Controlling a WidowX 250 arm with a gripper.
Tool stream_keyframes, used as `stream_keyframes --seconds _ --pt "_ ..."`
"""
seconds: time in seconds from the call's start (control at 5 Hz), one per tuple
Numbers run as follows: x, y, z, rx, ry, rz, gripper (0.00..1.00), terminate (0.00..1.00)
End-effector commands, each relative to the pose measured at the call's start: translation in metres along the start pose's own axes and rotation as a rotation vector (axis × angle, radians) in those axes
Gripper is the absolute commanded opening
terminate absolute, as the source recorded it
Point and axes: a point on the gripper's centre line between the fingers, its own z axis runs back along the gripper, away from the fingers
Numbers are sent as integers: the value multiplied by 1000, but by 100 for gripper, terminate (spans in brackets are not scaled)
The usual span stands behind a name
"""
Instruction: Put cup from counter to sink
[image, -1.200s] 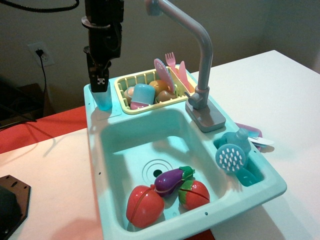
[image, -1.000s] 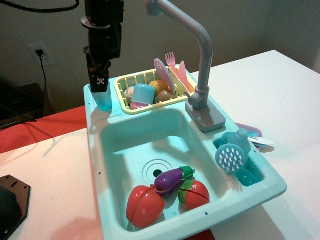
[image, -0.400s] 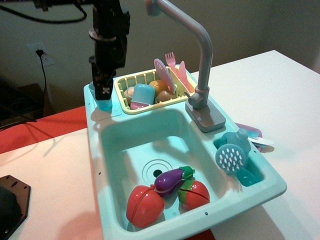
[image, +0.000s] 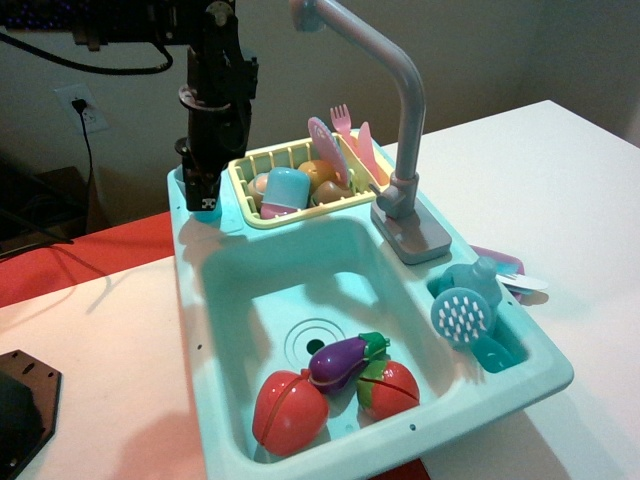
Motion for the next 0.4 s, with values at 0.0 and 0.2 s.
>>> stream_keyframes --seconds 0.0,0.2 --pt "-9 -1 18 21 -79 23 0 0" --pt "-10 -3 19 19 -82 17 0 0"
